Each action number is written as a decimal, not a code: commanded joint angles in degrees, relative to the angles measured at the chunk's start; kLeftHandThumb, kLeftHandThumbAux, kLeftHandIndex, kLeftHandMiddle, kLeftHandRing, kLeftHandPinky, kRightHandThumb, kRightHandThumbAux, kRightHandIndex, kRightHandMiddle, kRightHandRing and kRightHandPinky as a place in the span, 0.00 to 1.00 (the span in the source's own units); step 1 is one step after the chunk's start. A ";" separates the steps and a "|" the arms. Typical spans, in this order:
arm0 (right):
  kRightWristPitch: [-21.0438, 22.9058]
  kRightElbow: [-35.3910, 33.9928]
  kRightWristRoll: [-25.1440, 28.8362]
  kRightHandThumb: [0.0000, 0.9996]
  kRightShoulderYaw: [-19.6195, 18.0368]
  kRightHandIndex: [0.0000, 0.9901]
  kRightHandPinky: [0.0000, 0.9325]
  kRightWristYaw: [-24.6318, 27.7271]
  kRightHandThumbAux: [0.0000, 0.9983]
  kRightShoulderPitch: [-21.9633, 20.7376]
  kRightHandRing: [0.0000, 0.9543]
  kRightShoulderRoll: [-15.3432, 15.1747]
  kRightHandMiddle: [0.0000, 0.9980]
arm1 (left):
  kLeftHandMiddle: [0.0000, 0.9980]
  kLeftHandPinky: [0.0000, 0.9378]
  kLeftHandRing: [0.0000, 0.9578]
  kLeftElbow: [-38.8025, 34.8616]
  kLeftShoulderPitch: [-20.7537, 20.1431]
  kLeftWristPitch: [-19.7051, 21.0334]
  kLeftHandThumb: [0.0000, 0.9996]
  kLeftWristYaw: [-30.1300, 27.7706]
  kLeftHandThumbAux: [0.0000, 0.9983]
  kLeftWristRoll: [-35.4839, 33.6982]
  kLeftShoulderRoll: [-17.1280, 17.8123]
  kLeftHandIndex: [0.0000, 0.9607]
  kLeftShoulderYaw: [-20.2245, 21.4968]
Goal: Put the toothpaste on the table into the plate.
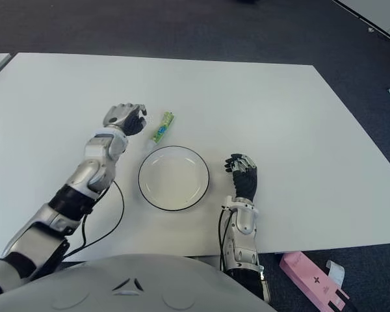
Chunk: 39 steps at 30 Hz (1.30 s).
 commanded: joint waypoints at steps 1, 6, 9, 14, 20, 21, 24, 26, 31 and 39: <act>3.04 1.81 0.88 0.71 -0.07 0.43 0.57 -0.72 0.72 0.76 0.57 3.06 0.56 | 0.25 0.19 0.18 5.60 -1.72 3.93 0.32 0.20 0.37 1.69 -2.39 0.09 -2.39; 2.94 1.65 0.64 0.71 0.08 0.43 0.57 -0.94 0.72 0.88 0.57 2.92 0.56 | 0.13 0.07 0.07 15.64 -4.83 6.71 0.24 3.63 0.32 0.11 -5.77 0.02 -3.14; 3.13 1.47 0.66 0.71 0.14 0.43 0.58 -1.11 0.72 0.93 0.57 2.94 0.56 | 0.09 0.05 0.04 19.91 -6.43 7.45 0.21 4.93 0.30 -0.76 -6.99 0.01 -3.24; 3.48 1.18 0.75 0.71 0.17 0.43 0.58 -1.28 0.72 1.02 0.58 2.98 0.56 | 0.05 0.04 0.02 26.57 -9.08 8.83 0.18 6.40 0.27 -2.52 -8.87 0.00 -3.20; 3.06 1.27 0.67 0.71 0.25 0.43 0.58 -0.94 0.72 1.16 0.57 2.69 0.56 | 0.04 0.08 0.00 34.81 -12.46 9.17 0.18 8.66 0.26 -5.49 -10.91 0.00 -2.99; 2.99 1.32 0.71 0.71 0.22 0.43 0.58 -0.86 0.72 1.21 0.57 2.62 0.56 | 0.04 0.08 0.00 36.07 -12.94 8.99 0.18 9.18 0.26 -6.08 -11.20 0.00 -2.87; 2.86 1.41 0.46 0.71 0.31 0.43 0.58 -0.83 0.72 1.23 0.57 2.51 0.56 | 0.04 0.09 0.00 40.68 -14.82 8.57 0.18 9.98 0.26 -8.01 -12.26 0.00 -2.51; 2.90 1.47 0.37 0.71 0.32 0.43 0.57 -0.83 0.72 1.22 0.57 2.43 0.56 | 0.04 0.11 0.00 43.30 -16.11 8.60 0.17 9.35 0.26 -9.04 -12.85 0.00 -2.70; 2.92 1.70 0.24 0.71 0.29 0.43 0.57 -0.88 0.72 1.10 0.57 2.38 0.55 | 0.04 0.15 0.01 47.12 -18.09 8.17 0.16 8.26 0.26 -10.53 -13.76 0.00 -3.72; 3.09 1.54 0.01 0.71 0.42 0.43 0.58 -1.16 0.72 1.26 0.58 2.54 0.56 | 0.03 0.22 0.04 48.27 -19.56 9.08 0.09 4.62 0.26 -11.56 -14.79 0.00 -6.49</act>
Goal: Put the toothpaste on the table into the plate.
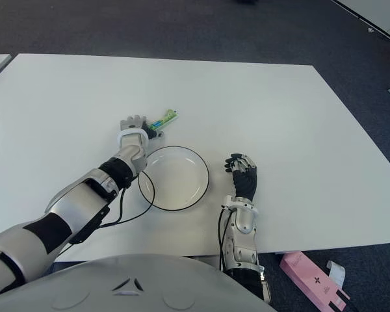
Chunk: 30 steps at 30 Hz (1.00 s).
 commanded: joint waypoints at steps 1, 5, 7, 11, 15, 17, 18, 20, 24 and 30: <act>2.51 1.77 0.21 0.71 0.11 0.44 0.59 -0.48 0.72 1.29 0.58 2.61 0.56 | 0.03 0.23 0.04 1.23 0.03 0.34 0.09 -3.95 0.26 -1.91 -0.74 0.00 -1.46; 2.49 1.61 0.35 0.71 0.16 0.44 0.58 -0.50 0.72 1.41 0.58 2.73 0.56 | 0.03 0.25 0.03 0.77 -0.27 0.51 0.06 -5.75 0.26 -2.88 -0.64 0.01 -1.96; 2.31 1.60 0.45 0.71 0.20 0.44 0.57 -0.37 0.72 1.49 0.57 2.71 0.56 | 0.04 0.25 0.02 0.54 -0.35 0.51 0.06 -6.13 0.26 -3.32 -0.71 0.01 -1.93; 2.05 1.58 0.43 0.71 0.32 0.43 0.58 -0.17 0.72 1.64 0.57 2.64 0.56 | 0.05 0.30 0.03 0.22 -0.51 0.55 0.05 -6.28 0.26 -4.02 -0.96 0.03 -1.75; 1.72 1.67 0.06 0.71 0.55 0.43 0.58 0.03 0.72 1.72 0.57 2.38 0.56 | 0.08 0.42 0.04 -0.14 -0.61 0.53 0.03 -6.06 0.26 -4.62 -1.22 0.05 -1.65; 1.74 1.66 0.00 0.71 0.58 0.43 0.58 0.07 0.72 1.73 0.57 2.34 0.56 | 0.08 0.43 0.05 -0.27 -0.68 0.62 0.03 -5.93 0.26 -4.75 -1.42 0.06 -1.69; 1.77 1.65 0.03 0.71 0.57 0.43 0.58 0.10 0.72 1.73 0.57 2.35 0.56 | 0.08 0.43 0.05 -0.44 -0.69 0.66 0.03 -5.93 0.26 -4.80 -1.49 0.06 -1.78; 1.82 1.58 0.11 0.71 0.57 0.43 0.58 0.10 0.72 1.81 0.57 2.41 0.56 | 0.08 0.45 0.05 -0.85 -0.59 0.70 0.03 -5.91 0.26 -4.93 -1.46 0.06 -1.99; 2.12 1.42 0.40 0.71 0.38 0.43 0.58 -0.12 0.72 1.92 0.57 2.65 0.56 | 0.08 0.40 0.06 -1.88 -0.26 0.76 0.02 -5.98 0.27 -5.02 -1.30 0.05 -2.46; 1.92 1.43 0.66 0.71 0.19 0.43 0.58 -0.04 0.72 1.95 0.57 2.65 0.56 | 0.08 0.35 0.06 -4.19 0.38 1.57 0.02 -6.83 0.27 -4.65 -0.94 0.04 -3.38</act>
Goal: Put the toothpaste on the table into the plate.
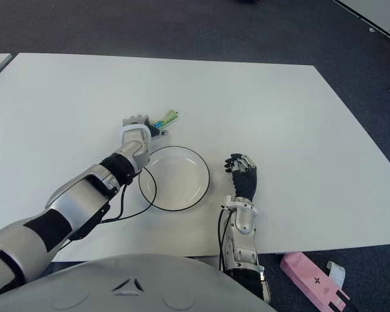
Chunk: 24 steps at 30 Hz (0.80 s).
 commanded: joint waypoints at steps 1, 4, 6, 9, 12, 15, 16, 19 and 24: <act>1.95 1.61 0.68 0.71 -0.03 0.44 0.58 -0.08 0.72 1.44 0.57 2.63 0.56 | 0.08 0.33 0.06 -1.99 2.04 -0.19 0.02 -2.80 0.27 -1.35 -0.94 0.04 -1.52; 1.76 1.76 0.80 0.71 -0.13 0.44 0.57 0.11 0.72 1.40 0.57 2.52 0.56 | 0.08 0.29 0.06 -2.82 2.36 -0.02 0.02 -2.93 0.28 -1.32 -0.66 0.03 -1.99; 1.59 1.91 0.81 0.71 -0.19 0.44 0.57 0.26 0.72 1.37 0.57 2.41 0.56 | 0.08 0.22 0.06 -3.63 2.72 0.21 0.02 -2.64 0.28 -1.36 -0.52 0.02 -2.23; 1.29 2.07 0.68 0.71 -0.21 0.44 0.57 0.37 0.72 1.36 0.57 2.31 0.56 | 0.08 0.18 0.06 -4.77 3.38 0.04 0.08 -1.71 0.31 -1.43 -0.21 0.01 -2.36; 1.03 2.18 0.58 0.71 -0.23 0.44 0.57 0.45 0.72 1.35 0.57 2.22 0.56 | 0.09 0.19 0.07 -5.99 4.16 -0.69 0.17 -0.14 0.33 -1.38 0.16 0.00 -2.31; 0.92 2.14 0.40 0.71 -0.17 0.44 0.57 0.42 0.72 1.39 0.57 2.15 0.56 | 0.15 0.28 0.13 -7.77 5.66 -2.05 0.26 3.59 0.37 -0.70 0.83 0.05 -2.36; 0.93 2.09 0.37 0.71 -0.16 0.44 0.58 0.40 0.72 1.42 0.57 2.15 0.56 | 0.18 0.32 0.17 -8.12 6.01 -2.30 0.33 4.48 0.39 -0.52 0.99 0.10 -2.40; 1.06 1.74 0.40 0.71 -0.11 0.44 0.58 0.35 0.72 1.59 0.57 2.23 0.56 | 0.26 0.36 0.25 -8.79 7.11 -3.21 0.46 7.48 0.44 -0.09 1.63 0.27 -2.41; 1.30 1.09 0.43 0.71 0.00 0.44 0.58 0.34 0.72 1.94 0.58 2.26 0.56 | 0.35 0.42 0.34 -2.94 7.69 -8.46 0.68 15.07 0.65 -2.51 1.74 0.42 0.07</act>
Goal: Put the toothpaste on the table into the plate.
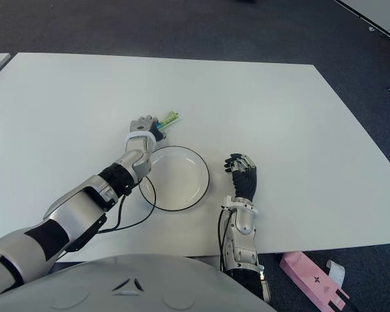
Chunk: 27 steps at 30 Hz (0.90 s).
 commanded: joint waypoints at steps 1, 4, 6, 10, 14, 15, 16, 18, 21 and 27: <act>2.11 0.83 0.34 0.71 0.09 0.44 0.58 -0.05 0.72 1.86 0.58 2.28 0.56 | 0.39 0.52 0.44 5.77 1.29 -4.50 0.74 6.44 0.65 -2.74 -0.04 0.45 2.23; 2.25 0.49 0.31 0.71 0.13 0.44 0.58 -0.18 0.72 2.03 0.58 2.35 0.57 | 0.46 0.70 0.61 10.19 0.85 -6.94 0.82 10.97 0.66 -4.69 -1.30 0.45 4.09; 2.29 0.34 0.32 0.71 0.14 0.44 0.58 -0.18 0.72 2.16 0.58 2.37 0.57 | 0.49 0.79 0.71 10.87 0.63 -7.11 0.83 12.66 0.66 -5.22 -1.85 0.44 4.74; 1.80 0.35 0.31 0.71 0.24 0.44 0.57 0.21 0.72 2.38 0.58 2.20 0.57 | 0.51 0.86 0.78 12.23 0.46 -8.17 0.84 15.55 0.67 -5.96 -2.39 0.42 5.47; 1.61 0.54 0.19 0.71 0.16 0.44 0.57 0.35 0.72 2.41 0.57 2.12 0.57 | 0.53 0.88 0.83 13.04 0.83 -9.78 0.85 18.22 0.67 -6.55 -2.47 0.42 5.79; 1.69 0.49 0.20 0.71 0.13 0.44 0.57 0.34 0.72 2.44 0.57 2.15 0.57 | 0.53 0.88 0.84 13.32 0.85 -10.14 0.85 18.70 0.67 -6.70 -2.46 0.42 5.81; 1.75 0.46 0.20 0.71 0.11 0.44 0.57 0.34 0.72 2.45 0.57 2.18 0.57 | 0.53 0.88 0.84 13.59 0.83 -10.42 0.85 19.06 0.67 -6.83 -2.47 0.42 5.82; 1.68 0.43 0.38 0.71 0.05 0.44 0.57 0.34 0.72 2.48 0.57 2.35 0.57 | 0.53 0.89 0.84 13.96 0.87 -10.89 0.85 19.54 0.67 -7.00 -2.35 0.42 5.76; 1.31 0.38 0.76 0.71 0.00 0.44 0.57 0.59 0.72 2.61 0.57 2.54 0.57 | 0.53 0.89 0.85 14.49 0.88 -11.65 0.85 19.91 0.67 -7.14 -2.01 0.41 5.63; 1.00 0.60 0.96 0.71 -0.15 0.44 0.57 0.81 0.72 2.51 0.57 2.60 0.57 | 0.54 0.90 0.87 15.44 1.25 -13.54 0.85 20.99 0.67 -6.84 -0.96 0.41 5.25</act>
